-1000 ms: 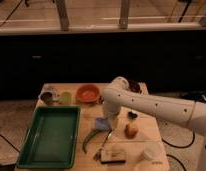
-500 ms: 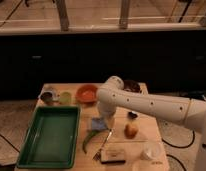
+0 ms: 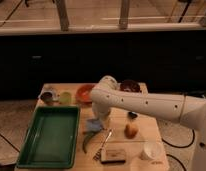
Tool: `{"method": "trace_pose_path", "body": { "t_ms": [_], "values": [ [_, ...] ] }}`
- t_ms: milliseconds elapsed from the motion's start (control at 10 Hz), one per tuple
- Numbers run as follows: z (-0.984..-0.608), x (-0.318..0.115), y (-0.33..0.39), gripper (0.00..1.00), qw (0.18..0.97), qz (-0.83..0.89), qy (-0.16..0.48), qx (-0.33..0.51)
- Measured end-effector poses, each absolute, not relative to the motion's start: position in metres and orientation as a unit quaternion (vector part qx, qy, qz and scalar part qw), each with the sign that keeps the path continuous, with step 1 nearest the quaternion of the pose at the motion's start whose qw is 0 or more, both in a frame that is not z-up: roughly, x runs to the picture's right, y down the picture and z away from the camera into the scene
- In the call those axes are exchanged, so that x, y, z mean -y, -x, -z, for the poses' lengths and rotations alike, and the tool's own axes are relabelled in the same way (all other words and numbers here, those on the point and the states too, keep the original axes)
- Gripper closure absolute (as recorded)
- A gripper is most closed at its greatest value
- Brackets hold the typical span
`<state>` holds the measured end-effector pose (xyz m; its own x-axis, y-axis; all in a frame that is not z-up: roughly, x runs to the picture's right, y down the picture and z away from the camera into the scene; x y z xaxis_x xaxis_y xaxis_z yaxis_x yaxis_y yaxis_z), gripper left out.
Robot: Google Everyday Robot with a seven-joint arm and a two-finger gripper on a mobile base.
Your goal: Wipe tray with sponge
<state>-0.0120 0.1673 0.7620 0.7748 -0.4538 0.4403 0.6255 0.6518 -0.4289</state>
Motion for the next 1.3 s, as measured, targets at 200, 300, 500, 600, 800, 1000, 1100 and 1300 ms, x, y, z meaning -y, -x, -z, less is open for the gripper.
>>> {"method": "trace_pose_path", "body": {
  "t_ms": [200, 300, 500, 600, 800, 1000, 1100, 1300],
  "values": [
    [-0.758, -0.166, 0.021, 0.96, 0.893, 0.314, 0.283, 0.152],
    [-0.756, -0.166, 0.028, 0.96, 0.891, 0.321, 0.281, 0.154],
    [-0.751, -0.168, 0.043, 0.96, 0.887, 0.334, 0.277, 0.160],
    [-0.750, -0.167, 0.045, 0.96, 0.885, 0.338, 0.275, 0.162],
    [-0.745, -0.167, 0.054, 0.96, 0.878, 0.353, 0.276, 0.166],
    [-0.742, -0.166, 0.066, 0.96, 0.873, 0.365, 0.276, 0.168],
    [-0.741, -0.169, 0.075, 0.96, 0.870, 0.371, 0.278, 0.169],
    [-0.740, -0.170, 0.082, 0.96, 0.867, 0.380, 0.275, 0.169]
  ]
}}
